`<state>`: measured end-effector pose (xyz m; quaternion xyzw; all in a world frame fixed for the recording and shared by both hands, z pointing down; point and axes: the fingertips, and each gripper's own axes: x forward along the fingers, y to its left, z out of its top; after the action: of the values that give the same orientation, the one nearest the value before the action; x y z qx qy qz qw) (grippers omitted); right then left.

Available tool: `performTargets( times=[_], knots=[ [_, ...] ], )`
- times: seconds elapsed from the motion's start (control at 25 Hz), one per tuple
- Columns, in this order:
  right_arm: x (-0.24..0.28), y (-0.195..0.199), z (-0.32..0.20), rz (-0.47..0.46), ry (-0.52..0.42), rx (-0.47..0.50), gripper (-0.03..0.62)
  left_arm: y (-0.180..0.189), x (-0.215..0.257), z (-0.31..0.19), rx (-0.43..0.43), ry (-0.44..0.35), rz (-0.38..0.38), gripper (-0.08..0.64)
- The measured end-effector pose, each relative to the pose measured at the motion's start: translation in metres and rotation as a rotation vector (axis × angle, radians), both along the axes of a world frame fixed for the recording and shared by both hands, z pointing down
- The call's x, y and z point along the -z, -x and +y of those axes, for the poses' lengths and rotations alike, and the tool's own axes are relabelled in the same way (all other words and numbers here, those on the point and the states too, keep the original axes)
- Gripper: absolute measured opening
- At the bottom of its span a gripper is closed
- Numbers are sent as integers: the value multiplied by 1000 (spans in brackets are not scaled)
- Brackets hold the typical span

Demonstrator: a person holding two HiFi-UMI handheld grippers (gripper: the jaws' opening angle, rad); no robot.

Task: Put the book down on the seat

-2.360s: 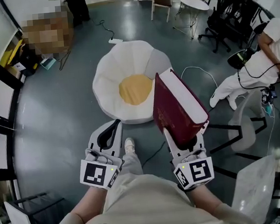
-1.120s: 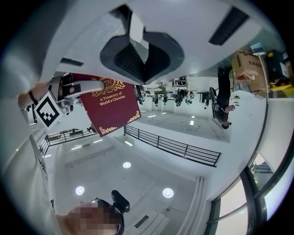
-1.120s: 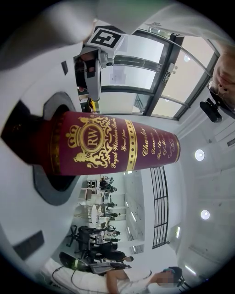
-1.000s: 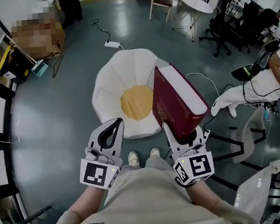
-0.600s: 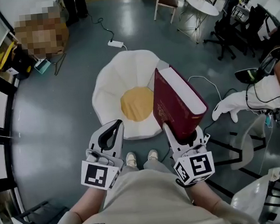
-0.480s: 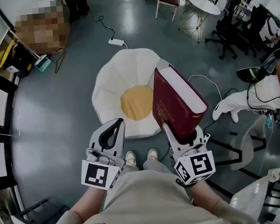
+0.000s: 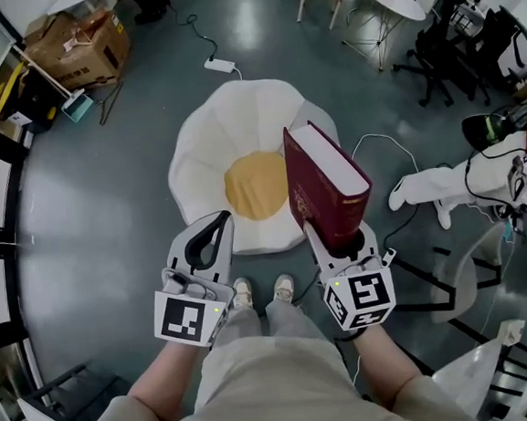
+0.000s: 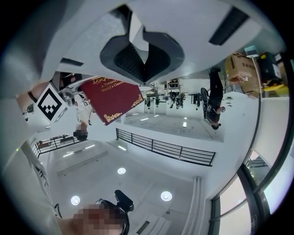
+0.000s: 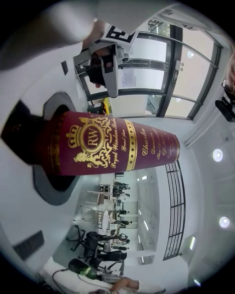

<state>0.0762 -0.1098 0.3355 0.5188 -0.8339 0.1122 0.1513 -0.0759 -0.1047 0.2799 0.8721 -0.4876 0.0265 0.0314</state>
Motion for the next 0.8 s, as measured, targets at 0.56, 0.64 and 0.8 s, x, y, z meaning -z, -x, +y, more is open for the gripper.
performTargets(
  times=[0.56, 0.64, 0.8],
  knots=[
    [-165, -10, -111, 173, 106, 7, 216, 6, -141, -81, 42, 30, 22, 5],
    [-203, -11, -124, 186, 120, 10, 217, 6, -175, -91, 50, 23, 23, 5],
    [-282, -11, -142, 215, 140, 23, 217, 9, -248, -108, 95, 33, 47, 5]
  ],
)
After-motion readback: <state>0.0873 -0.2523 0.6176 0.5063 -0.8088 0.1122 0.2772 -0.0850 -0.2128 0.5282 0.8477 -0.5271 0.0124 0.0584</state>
